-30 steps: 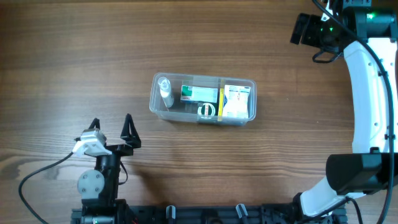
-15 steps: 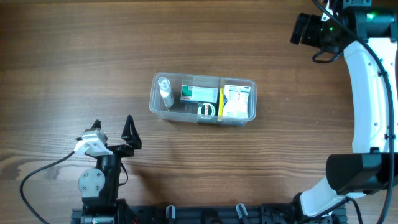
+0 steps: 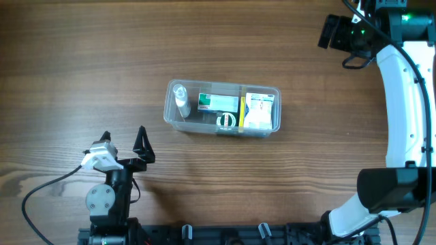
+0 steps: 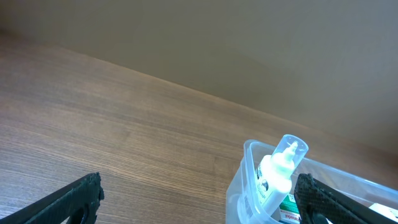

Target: Pack container

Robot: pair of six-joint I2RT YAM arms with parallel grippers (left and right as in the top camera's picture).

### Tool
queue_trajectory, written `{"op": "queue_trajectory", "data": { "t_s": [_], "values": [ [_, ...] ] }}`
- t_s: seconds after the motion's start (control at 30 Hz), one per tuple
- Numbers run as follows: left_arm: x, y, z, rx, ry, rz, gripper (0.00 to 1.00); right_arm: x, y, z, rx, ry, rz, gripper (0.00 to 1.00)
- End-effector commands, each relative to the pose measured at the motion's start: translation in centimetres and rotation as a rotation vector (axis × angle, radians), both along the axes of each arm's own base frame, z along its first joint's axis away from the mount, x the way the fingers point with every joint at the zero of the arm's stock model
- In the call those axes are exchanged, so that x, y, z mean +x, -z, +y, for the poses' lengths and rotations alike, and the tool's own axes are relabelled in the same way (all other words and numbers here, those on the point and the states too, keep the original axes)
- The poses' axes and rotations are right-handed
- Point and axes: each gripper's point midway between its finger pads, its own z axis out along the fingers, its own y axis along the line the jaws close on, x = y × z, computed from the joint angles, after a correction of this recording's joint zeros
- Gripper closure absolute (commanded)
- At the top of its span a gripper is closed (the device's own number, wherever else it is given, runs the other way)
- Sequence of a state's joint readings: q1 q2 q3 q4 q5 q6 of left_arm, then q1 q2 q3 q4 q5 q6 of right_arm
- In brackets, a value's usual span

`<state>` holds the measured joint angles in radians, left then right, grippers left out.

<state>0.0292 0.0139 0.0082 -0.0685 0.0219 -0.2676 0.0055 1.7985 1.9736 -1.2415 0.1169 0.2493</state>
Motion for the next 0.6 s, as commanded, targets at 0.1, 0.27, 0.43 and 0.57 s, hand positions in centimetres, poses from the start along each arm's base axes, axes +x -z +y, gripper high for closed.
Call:
{"op": "queue_trajectory", "data": {
  "t_s": [0.1,0.27,0.43,0.57],
  "values": [
    [-0.1,0.1,0.0,-0.002,0.004,-0.001,0.0,0.1,-0.5,-0.2,-0.009,0.018,-0.016,0.0],
    [-0.1,0.1,0.0,-0.002,0.004,-0.001,0.0,-1.3,-3.3,0.5,-0.007,0.001,-0.086,0.0],
    [-0.1,0.1,0.0,-0.002,0.004,-0.001,0.0,-4.2,-5.5,1.7,-0.004,-0.032,-0.139,0.0],
    [-0.1,0.1,0.0,-0.002,0.004,-0.001,0.0,-7.7,-5.7,2.0,0.0,-0.044,-0.154,0.0]
  ]
}}
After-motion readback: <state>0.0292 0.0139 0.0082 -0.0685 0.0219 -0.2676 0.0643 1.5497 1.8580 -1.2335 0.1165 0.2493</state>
